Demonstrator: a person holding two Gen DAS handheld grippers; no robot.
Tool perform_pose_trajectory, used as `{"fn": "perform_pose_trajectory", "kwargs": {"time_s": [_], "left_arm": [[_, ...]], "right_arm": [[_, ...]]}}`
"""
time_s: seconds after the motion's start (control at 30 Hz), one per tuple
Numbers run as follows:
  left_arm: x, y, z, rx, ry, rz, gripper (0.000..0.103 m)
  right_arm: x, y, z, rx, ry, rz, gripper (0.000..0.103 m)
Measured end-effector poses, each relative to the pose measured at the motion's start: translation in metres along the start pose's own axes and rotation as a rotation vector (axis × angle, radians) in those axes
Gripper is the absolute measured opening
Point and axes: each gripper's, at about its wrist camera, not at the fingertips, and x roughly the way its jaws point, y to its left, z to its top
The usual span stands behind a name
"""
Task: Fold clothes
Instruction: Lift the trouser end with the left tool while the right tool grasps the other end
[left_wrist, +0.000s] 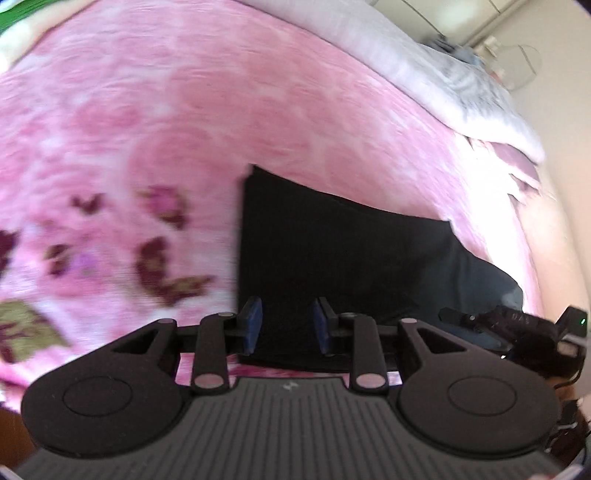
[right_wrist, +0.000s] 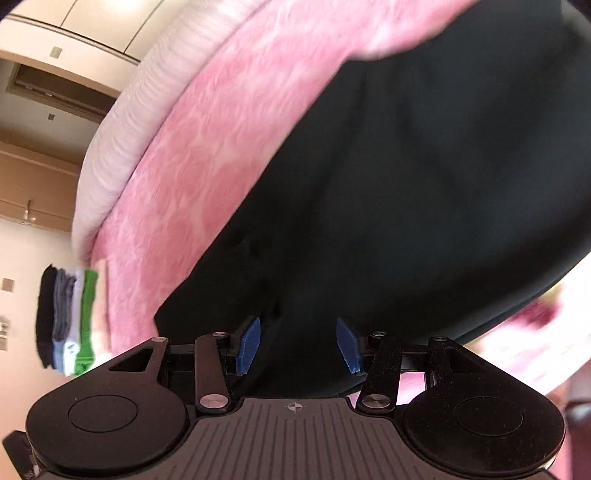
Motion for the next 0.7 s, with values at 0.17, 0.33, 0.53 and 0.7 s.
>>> {"fn": "perform_pose_trajectory", "kwargs": {"time_s": [0.17,0.33,0.53,0.7], "left_arm": [[-0.004,0.01,0.001,-0.021,-0.011,-0.021,0.025],[0.002,0.014,-0.002,-0.05,-0.012,-0.048,0.025],[0.008,-0.001,0.005,-0.022,-0.01,-0.06,0.025],[0.012,-0.027,0.015,0.02,-0.018,-0.111,0.025]], "right_arm": [[0.027,0.007,-0.013,0.02,-0.029,0.051,0.051],[0.043,0.017,-0.017,-0.029,-0.04,0.056,0.05],[0.041,0.042,-0.02,-0.277,-0.09,-0.042,0.004],[-0.02,0.045,-0.008,-0.471,-0.293,-0.157,0.004]]}}
